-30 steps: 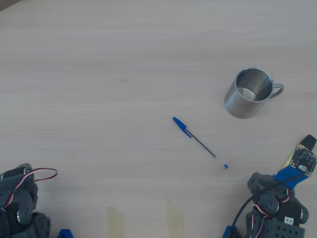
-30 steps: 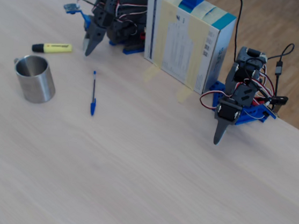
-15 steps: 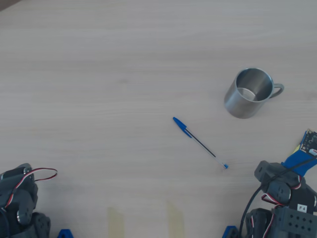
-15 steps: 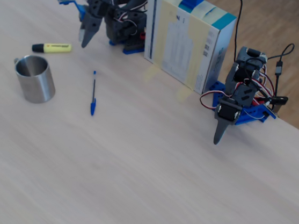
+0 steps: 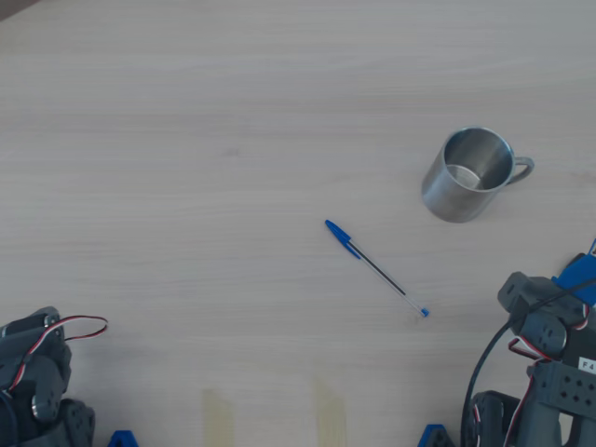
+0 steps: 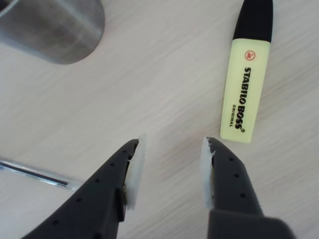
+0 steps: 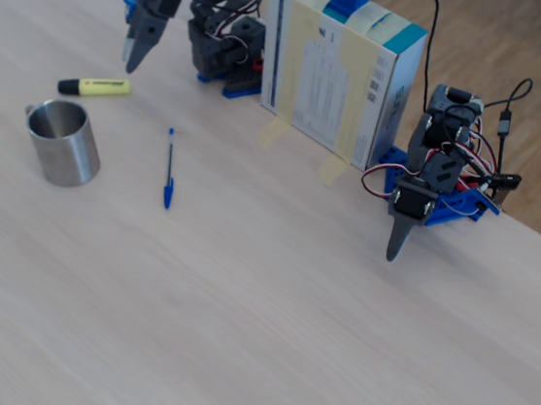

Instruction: Grab the yellow pen and put it in the silver cup.

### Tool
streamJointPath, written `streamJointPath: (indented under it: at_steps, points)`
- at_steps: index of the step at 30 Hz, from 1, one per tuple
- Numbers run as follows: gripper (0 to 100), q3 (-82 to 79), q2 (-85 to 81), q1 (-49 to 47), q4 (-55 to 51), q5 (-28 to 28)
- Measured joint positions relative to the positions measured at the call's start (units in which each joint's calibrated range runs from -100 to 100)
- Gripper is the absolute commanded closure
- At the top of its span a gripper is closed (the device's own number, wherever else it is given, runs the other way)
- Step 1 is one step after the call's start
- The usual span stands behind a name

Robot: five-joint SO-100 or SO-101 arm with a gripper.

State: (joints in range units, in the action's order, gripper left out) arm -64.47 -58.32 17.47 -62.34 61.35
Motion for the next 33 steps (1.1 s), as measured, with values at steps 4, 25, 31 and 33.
streamJointPath:
  at_steps: [4, 25, 31, 33]
  points:
    - [81, 0.0, 2.2, 2.3, 3.8, 0.0]
    - [81, 0.6, 13.9, 9.8, 17.2, 0.0]
    - [81, 2.7, 16.1, 12.4, 17.6, 0.0]
    - [81, 2.7, 16.3, 13.9, 17.6, 0.0]
